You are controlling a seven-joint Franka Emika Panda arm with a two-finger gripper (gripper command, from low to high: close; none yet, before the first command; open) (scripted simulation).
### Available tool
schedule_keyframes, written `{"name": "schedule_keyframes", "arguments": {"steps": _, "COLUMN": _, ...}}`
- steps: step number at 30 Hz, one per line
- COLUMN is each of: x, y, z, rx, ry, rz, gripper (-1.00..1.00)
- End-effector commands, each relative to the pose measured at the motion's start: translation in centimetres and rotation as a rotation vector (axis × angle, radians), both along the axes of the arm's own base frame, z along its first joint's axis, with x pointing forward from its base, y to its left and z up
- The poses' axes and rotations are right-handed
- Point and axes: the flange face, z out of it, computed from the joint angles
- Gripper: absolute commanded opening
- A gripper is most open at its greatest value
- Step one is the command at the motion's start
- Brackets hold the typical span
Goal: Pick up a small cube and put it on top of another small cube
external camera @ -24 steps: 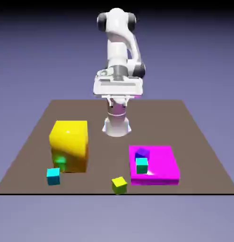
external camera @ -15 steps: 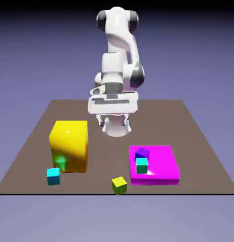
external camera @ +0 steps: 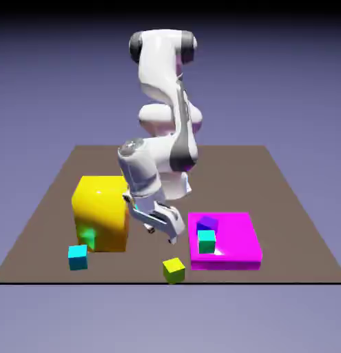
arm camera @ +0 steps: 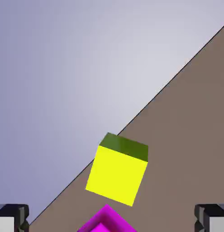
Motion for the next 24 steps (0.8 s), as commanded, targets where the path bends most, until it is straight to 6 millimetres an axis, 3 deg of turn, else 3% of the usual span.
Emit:
{"name": "schedule_keyframes", "arguments": {"steps": 1, "x": 0.3, "y": -0.1, "z": -1.2, "rx": 0.026, "ry": 0.041, "rz": -0.032, "gripper": 0.00}}
{"name": "schedule_keyframes", "arguments": {"steps": 5, "x": 1.1, "y": -0.5, "z": -5.8, "rx": 0.132, "ry": 0.208, "rz": -0.155, "gripper": 0.00}}
{"name": "schedule_keyframes", "arguments": {"steps": 7, "x": 1.2, "y": -0.5, "z": -6.0, "rx": 0.138, "ry": 0.217, "rz": -0.161, "gripper": 0.00}}
{"name": "schedule_keyframes", "arguments": {"steps": 10, "x": 0.1, "y": 1.8, "z": -11.9, "rx": 0.138, "ry": 0.217, "rz": -0.161, "gripper": 0.00}}
{"name": "schedule_keyframes", "arguments": {"steps": 11, "x": 0.0, "y": 1.9, "z": -12.3, "rx": 0.138, "ry": 0.217, "rz": -0.161, "gripper": 0.00}}
{"name": "schedule_keyframes", "arguments": {"steps": 12, "x": 0.0, "y": 1.9, "z": -12.3, "rx": 0.138, "ry": 0.217, "rz": -0.161, "gripper": -1.00}}
{"name": "schedule_keyframes", "arguments": {"steps": 13, "x": 0.0, "y": 1.9, "z": -12.3, "rx": 0.138, "ry": 0.217, "rz": -0.161, "gripper": -1.00}}
{"name": "schedule_keyframes", "arguments": {"steps": 16, "x": 1.1, "y": -0.4, "z": -6.4, "rx": 0.138, "ry": 0.217, "rz": -0.161, "gripper": -1.00}}
{"name": "schedule_keyframes", "arguments": {"steps": 18, "x": 1.2, "y": 2.4, "z": -5.3, "rx": 0.075, "ry": 0.184, "rz": -0.055, "gripper": -1.00}}
{"name": "schedule_keyframes", "arguments": {"steps": 22, "x": 0.0, "y": 9.1, "z": 0.3, "rx": -0.015, "ry": 0.125, "rz": 0.313, "gripper": -1.00}}
{"name": "schedule_keyframes", "arguments": {"steps": 24, "x": -1.5, "y": 11.3, "z": 2.2, "rx": -0.009, "ry": 0.152, "rz": 0.447, "gripper": -1.00}}
